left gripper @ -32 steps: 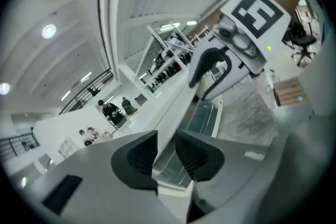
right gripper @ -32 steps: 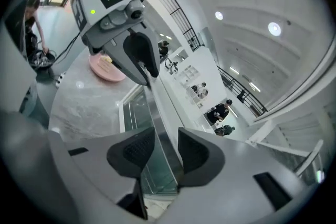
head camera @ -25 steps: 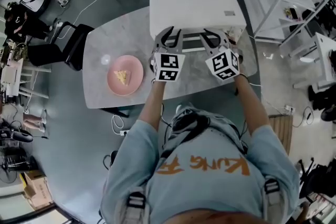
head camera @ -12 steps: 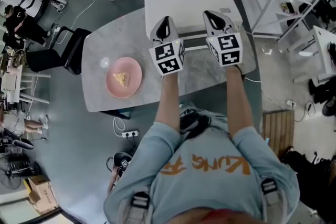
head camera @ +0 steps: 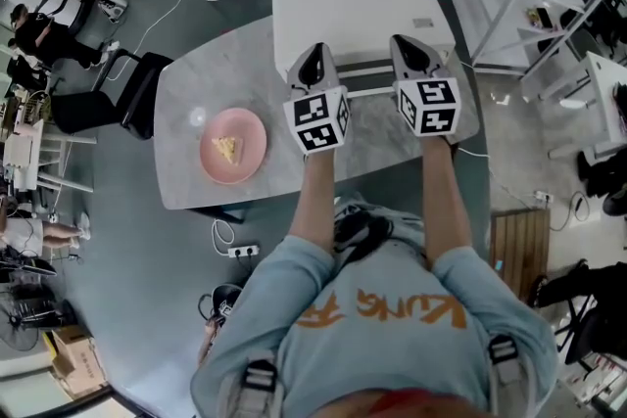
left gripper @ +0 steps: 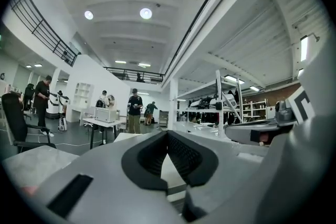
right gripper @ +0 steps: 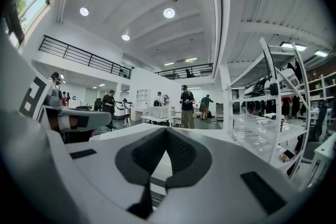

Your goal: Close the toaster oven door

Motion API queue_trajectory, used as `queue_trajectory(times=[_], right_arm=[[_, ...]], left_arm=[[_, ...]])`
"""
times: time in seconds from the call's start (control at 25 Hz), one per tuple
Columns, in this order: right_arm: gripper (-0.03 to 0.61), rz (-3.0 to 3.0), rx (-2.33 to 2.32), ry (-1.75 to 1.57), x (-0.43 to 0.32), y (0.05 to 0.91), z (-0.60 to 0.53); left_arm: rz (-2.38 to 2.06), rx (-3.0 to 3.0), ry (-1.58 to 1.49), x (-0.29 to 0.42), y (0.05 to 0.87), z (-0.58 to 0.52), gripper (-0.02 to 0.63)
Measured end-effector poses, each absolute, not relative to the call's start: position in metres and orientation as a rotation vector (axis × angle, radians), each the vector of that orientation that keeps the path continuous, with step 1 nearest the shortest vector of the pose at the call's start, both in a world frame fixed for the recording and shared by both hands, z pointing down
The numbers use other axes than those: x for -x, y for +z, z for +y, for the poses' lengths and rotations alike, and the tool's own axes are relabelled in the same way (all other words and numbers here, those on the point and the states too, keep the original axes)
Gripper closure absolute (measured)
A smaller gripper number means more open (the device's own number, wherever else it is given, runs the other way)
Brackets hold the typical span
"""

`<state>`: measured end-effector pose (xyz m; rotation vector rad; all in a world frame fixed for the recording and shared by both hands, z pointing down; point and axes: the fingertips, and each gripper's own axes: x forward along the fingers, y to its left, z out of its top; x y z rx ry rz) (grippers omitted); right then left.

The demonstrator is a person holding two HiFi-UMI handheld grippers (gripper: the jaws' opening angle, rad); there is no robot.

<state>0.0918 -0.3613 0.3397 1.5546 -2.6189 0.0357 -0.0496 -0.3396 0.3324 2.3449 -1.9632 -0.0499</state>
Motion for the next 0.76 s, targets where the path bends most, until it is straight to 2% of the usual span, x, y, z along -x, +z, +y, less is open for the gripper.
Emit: queue_trajectory(times=[0.76], right_arm=[[0.58,-2.631,-1.552,0.009,-0.091,0.337,-0.361]], left_arm=[[-1.945,-2.333,-0.072,0.062,0.337,-0.338,0.612]])
